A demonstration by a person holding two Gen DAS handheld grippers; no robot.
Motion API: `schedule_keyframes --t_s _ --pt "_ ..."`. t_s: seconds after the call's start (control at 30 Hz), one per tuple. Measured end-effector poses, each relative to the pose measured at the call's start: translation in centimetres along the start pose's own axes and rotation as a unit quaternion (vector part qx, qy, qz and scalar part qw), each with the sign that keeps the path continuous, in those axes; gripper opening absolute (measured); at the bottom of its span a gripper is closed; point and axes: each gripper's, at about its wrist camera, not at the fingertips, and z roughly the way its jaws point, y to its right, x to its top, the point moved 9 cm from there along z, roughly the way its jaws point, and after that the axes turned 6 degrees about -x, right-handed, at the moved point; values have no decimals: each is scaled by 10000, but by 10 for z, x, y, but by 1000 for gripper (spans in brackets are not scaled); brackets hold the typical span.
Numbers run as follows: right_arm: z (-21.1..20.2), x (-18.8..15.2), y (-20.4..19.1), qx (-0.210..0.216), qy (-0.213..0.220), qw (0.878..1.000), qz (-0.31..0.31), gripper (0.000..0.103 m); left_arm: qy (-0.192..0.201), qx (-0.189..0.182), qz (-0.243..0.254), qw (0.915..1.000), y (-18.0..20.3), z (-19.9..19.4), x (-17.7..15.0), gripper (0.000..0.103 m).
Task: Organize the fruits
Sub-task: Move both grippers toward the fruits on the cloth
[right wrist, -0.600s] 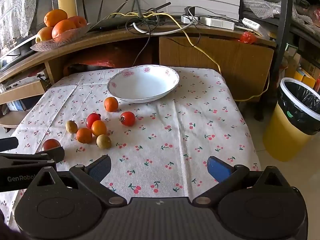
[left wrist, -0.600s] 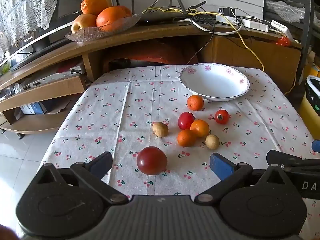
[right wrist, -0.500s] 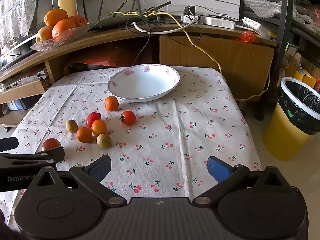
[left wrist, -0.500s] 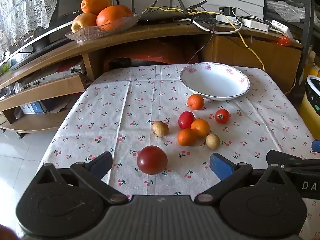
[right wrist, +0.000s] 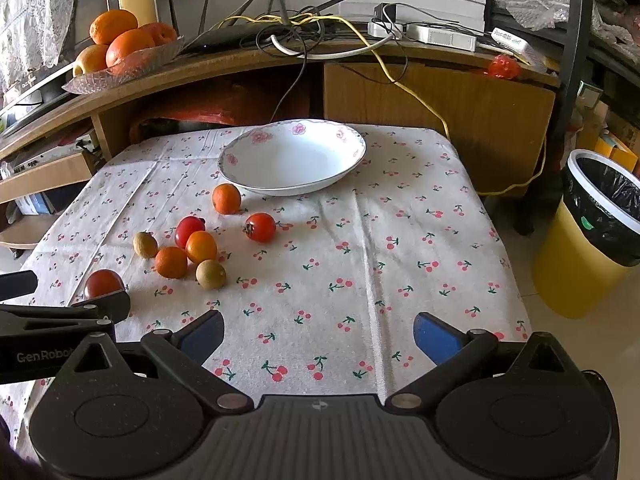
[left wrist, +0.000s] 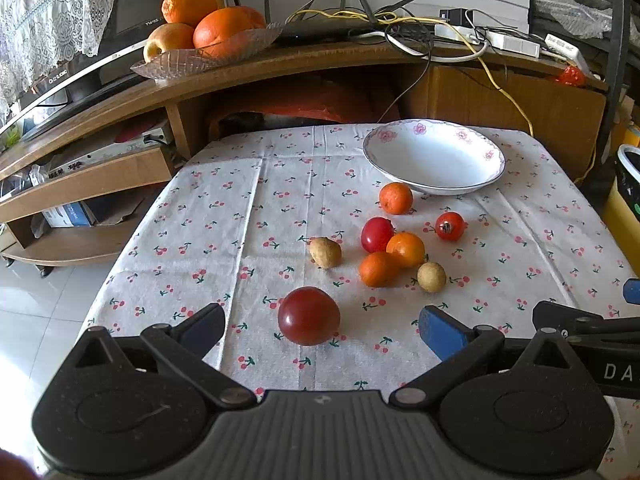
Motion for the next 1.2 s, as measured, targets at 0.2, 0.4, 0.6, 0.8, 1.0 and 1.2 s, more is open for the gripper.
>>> schedule_keyframes --t_s 0.2,0.4,0.6,0.8,1.0,1.2 --pt "1 -1 -2 17 -42 10000 -37 96 -17 22 22 10000 -1 1 -2 103" --pt "4 -2 -5 57 -82 9999 -56 96 -45 52 33 10000 -3 2 -2 103" --pt "7 -4 -11 134 -152 9997 -115 93 -85 67 43 9999 -5 5 -5 103" --pt "14 -2 -21 303 -166 9990 -269 92 -138 89 -39 9999 -14 11 -8 103" --pt "23 3 -35 541 -127 9972 -505 86 -196 86 -36 9998 -22 17 -10 103" --pt "33 13 -44 830 -122 9946 -606 80 -229 125 173 9995 -21 25 -11 100"
